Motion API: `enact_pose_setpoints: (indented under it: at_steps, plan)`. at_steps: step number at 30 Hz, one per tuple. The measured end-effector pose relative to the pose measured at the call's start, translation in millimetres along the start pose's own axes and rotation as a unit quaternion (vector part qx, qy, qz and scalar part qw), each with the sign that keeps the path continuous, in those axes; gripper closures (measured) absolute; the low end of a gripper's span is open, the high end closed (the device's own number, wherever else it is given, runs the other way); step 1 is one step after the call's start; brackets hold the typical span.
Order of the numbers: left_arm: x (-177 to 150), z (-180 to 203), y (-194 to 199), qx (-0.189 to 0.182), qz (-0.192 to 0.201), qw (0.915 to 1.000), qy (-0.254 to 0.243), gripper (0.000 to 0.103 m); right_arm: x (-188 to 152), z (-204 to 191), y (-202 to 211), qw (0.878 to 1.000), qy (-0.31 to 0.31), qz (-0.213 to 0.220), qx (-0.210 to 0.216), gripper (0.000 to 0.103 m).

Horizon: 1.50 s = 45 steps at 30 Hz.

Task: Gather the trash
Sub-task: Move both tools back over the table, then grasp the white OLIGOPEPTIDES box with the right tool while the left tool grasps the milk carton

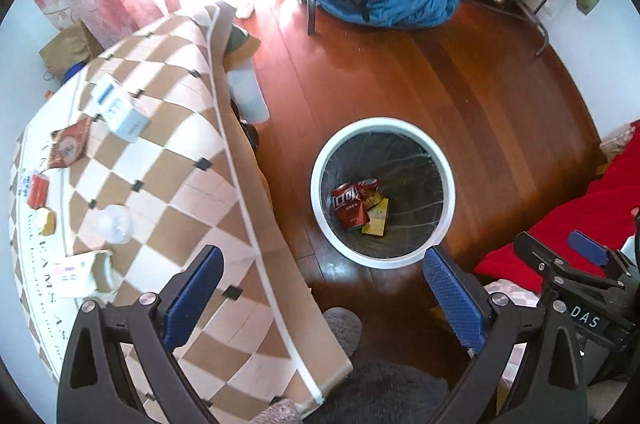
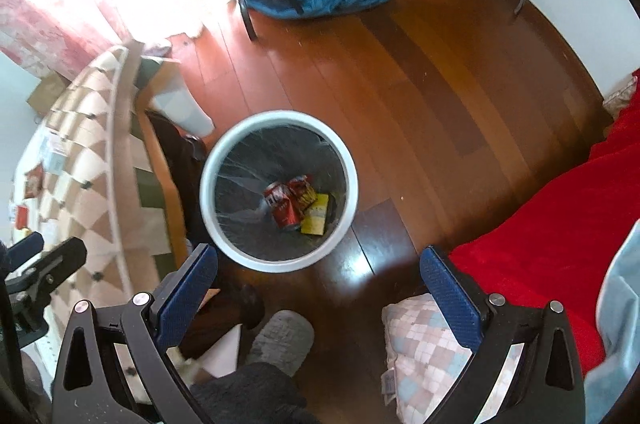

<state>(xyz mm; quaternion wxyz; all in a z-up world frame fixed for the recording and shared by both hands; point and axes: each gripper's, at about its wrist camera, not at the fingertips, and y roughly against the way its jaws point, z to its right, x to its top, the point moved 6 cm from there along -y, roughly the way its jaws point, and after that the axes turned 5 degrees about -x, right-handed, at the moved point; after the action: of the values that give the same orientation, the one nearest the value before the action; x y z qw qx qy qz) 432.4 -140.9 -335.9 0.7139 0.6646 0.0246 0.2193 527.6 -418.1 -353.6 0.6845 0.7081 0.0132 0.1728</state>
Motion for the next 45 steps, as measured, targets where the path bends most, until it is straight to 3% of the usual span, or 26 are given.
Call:
enact_pose_setpoints:
  at_steps: [8,12,17,21,26,29,32,35,36,37,38,39,41,45]
  plan:
    - [7,-28,73,0.001,0.065,0.9978,0.015,0.001,10,-36,77,0.997,-0.010,0.056,0.050,0.001]
    - [15,-69,109,0.005,0.101,0.9941,0.041,0.001,17,-95,103,0.994,0.029,0.070,0.080,0.001]
    - [24,-161,133,0.043,0.119,0.9870,0.099,0.001,31,-200,106,0.986,0.104,0.066,0.107,0.001]
    - [21,-255,119,0.077,0.106,0.9768,0.169,0.001,40,-285,81,0.981,0.146,0.048,0.119,0.001]
    - [11,-371,75,0.112,0.072,0.9576,0.255,0.001,54,-399,17,0.973,0.209,0.009,0.096,0.001]
    - [7,-423,42,0.106,0.040,0.9449,0.307,0.001,61,-441,-26,0.969,0.239,-0.001,0.061,0.001]
    - [4,-456,15,0.083,0.020,0.9310,0.355,0.002,68,-465,-62,0.968,0.248,-0.016,0.033,0.010]
    - [2,-481,-11,0.046,0.005,0.9181,0.394,0.002,74,-477,-80,0.969,0.242,-0.025,0.035,0.013]
    - [2,-484,-15,0.031,0.005,0.9150,0.402,0.004,76,-480,-84,0.969,0.242,-0.027,0.039,0.019]
    - [1,-487,-19,0.021,0.006,0.9112,0.411,0.013,76,-483,-87,0.969,0.243,-0.030,0.041,0.023]
    - [1,-489,-23,0.012,0.006,0.9083,0.418,0.018,75,-485,-89,0.969,0.242,-0.033,0.045,0.034]
    - [1,-490,-26,0.004,0.007,0.9060,0.423,0.036,75,-485,-91,0.968,0.243,-0.035,0.047,0.043]
    - [4,-488,-26,0.005,0.017,0.9096,0.415,0.041,72,-487,-91,0.967,0.248,-0.034,0.049,0.051]
    - [22,-471,-19,0.039,0.027,0.9432,0.329,0.045,62,-477,-90,0.969,0.228,-0.058,0.069,0.053]
